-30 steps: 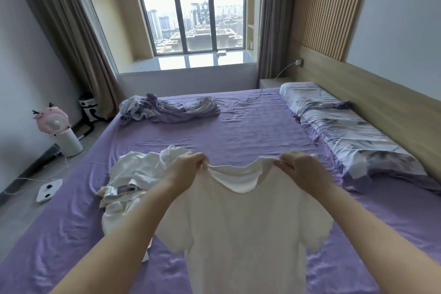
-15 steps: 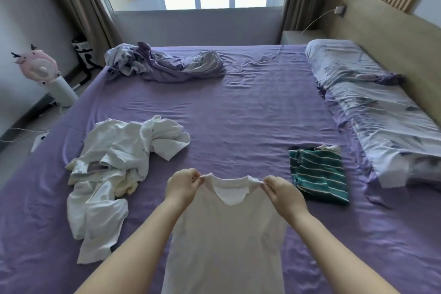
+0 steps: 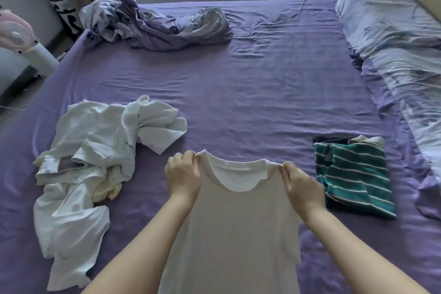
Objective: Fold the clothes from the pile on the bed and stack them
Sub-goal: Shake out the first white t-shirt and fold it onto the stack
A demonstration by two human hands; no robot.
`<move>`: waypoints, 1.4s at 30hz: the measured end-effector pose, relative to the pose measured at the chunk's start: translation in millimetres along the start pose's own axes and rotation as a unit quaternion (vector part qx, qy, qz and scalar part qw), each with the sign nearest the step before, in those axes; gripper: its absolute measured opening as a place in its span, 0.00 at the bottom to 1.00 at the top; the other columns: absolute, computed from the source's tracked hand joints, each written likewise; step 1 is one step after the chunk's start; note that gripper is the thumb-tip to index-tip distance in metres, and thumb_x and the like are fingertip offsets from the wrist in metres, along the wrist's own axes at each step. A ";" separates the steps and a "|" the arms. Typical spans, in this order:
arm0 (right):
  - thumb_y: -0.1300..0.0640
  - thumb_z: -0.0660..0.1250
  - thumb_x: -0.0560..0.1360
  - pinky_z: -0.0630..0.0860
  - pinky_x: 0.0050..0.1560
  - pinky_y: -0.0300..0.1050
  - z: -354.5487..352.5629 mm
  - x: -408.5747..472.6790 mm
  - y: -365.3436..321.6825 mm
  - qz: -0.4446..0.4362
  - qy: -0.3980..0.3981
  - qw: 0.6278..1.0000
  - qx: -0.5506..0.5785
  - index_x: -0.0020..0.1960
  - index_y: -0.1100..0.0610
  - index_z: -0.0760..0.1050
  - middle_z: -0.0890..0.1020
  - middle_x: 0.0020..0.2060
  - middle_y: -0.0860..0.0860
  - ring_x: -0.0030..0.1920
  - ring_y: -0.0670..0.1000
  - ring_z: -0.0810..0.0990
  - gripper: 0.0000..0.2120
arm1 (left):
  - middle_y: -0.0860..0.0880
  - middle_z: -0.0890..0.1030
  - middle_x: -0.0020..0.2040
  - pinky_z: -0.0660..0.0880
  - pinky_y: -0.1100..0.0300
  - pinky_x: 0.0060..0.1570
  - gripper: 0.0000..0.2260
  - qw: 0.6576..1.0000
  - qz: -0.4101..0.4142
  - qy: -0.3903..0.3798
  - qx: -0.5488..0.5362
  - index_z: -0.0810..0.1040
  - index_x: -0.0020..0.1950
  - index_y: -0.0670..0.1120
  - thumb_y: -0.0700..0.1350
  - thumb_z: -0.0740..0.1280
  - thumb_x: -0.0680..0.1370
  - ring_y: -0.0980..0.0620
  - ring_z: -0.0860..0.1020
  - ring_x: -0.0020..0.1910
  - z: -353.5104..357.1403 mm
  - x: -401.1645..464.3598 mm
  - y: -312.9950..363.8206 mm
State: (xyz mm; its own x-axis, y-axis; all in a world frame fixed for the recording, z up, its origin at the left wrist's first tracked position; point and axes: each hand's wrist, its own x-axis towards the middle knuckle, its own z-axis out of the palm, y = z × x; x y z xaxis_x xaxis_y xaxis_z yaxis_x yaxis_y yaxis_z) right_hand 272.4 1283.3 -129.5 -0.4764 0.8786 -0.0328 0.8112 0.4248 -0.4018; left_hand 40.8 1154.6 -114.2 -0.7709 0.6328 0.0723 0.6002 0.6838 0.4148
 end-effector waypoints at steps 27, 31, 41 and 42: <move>0.57 0.61 0.73 0.60 0.66 0.58 172.3 41.0 5.0 -0.147 0.014 0.985 -0.089 0.58 0.60 0.78 0.80 0.57 0.54 0.64 0.57 0.75 0.16 | 0.48 0.79 0.44 0.68 0.55 0.48 0.06 0.950 0.302 -0.073 0.028 0.78 0.41 0.47 0.41 0.61 0.69 0.43 0.79 0.47 187.5 12.3 -27.3; 0.44 0.52 0.74 0.50 0.68 0.59 190.8 39.2 4.8 -0.104 -0.082 0.979 -0.157 0.67 0.53 0.72 0.71 0.68 0.57 0.68 0.61 0.69 0.26 | 0.46 0.75 0.67 0.59 0.44 0.66 0.21 0.926 0.317 -0.169 0.114 0.77 0.64 0.48 0.50 0.56 0.76 0.41 0.72 0.67 202.0 4.6 -36.3; 0.41 0.50 0.73 0.56 0.67 0.65 191.4 17.7 -2.0 -0.058 -0.097 0.977 -0.183 0.68 0.49 0.69 0.71 0.68 0.57 0.68 0.62 0.69 0.28 | 0.50 0.39 0.76 0.30 0.39 0.69 0.27 0.896 0.278 -0.277 0.209 0.45 0.76 0.57 0.61 0.41 0.77 0.42 0.35 0.74 196.6 -0.6 -45.7; 0.41 0.51 0.73 0.57 0.66 0.65 190.9 1.3 -3.1 -0.058 -0.096 0.978 -0.174 0.68 0.49 0.70 0.72 0.68 0.58 0.68 0.62 0.69 0.27 | 0.47 0.46 0.77 0.35 0.37 0.71 0.27 0.898 0.272 -0.271 0.216 0.52 0.76 0.55 0.60 0.44 0.78 0.41 0.43 0.76 189.2 -12.5 -47.3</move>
State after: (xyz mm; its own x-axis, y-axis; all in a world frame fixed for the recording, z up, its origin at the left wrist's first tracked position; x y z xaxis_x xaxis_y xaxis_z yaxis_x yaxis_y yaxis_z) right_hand 204.5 1241.5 -303.0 -0.6005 0.7768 -0.1895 0.7978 0.5979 -0.0774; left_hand 62.4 1183.1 -306.3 -0.1915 0.9196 -0.3431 0.9735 0.2224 0.0527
